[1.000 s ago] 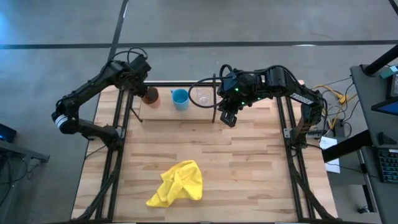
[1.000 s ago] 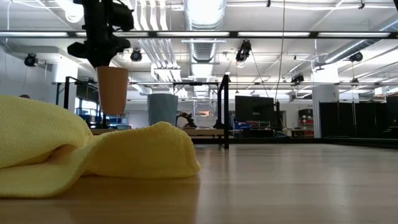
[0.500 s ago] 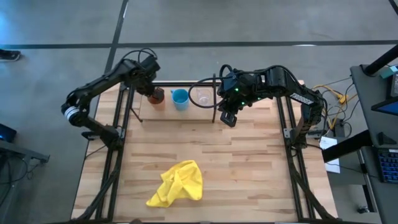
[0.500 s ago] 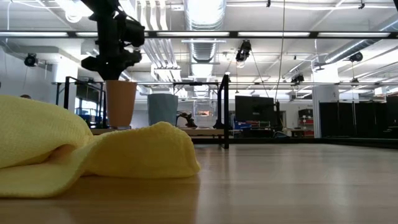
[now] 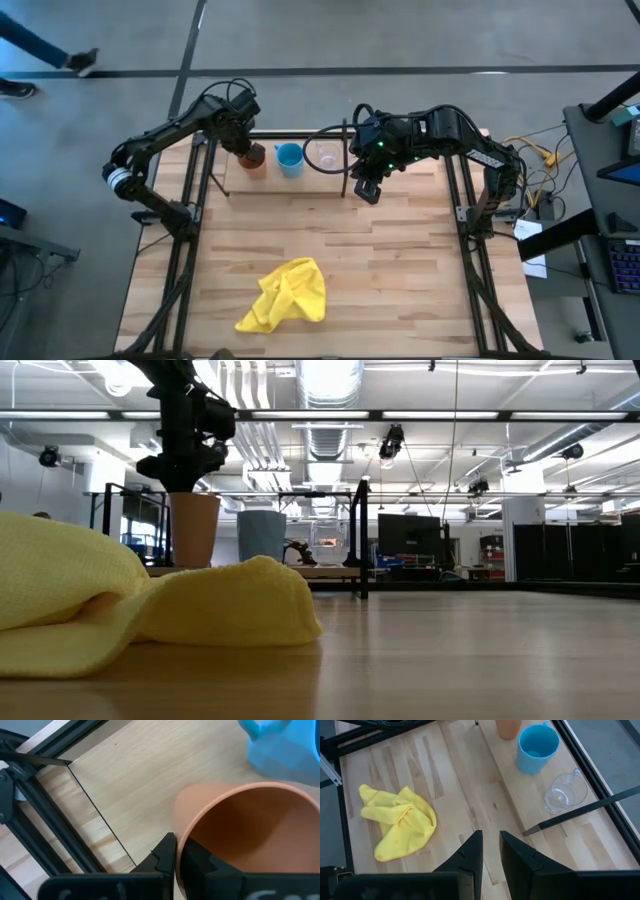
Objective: Stack small to large cups/mugs on shelf
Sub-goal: Put the orange cup on the shelf
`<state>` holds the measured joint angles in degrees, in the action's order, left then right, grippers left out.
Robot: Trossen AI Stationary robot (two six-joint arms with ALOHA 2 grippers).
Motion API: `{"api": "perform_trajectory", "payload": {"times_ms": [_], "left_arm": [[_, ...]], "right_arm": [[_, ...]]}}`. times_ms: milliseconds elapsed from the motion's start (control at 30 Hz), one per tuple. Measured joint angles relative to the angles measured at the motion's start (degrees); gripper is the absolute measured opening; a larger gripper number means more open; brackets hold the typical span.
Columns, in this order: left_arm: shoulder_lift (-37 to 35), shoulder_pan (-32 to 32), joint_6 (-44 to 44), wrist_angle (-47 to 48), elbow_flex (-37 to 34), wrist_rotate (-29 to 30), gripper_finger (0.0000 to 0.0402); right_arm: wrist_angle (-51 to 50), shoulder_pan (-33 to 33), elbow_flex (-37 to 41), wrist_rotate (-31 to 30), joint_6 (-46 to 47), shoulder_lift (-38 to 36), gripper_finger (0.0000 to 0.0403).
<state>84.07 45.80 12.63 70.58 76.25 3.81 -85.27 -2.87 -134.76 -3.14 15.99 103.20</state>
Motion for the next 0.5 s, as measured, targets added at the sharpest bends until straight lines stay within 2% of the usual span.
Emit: {"api": "perform_trajectory", "payload": {"times_ms": [500], "left_arm": [[0.1, 0.8, -5.6, -0.3, -0.3, -0.3, 0.0001]], "right_arm": [[0.0, 0.0, 0.0, 0.0, -0.2, 0.0, 0.0059]]}}
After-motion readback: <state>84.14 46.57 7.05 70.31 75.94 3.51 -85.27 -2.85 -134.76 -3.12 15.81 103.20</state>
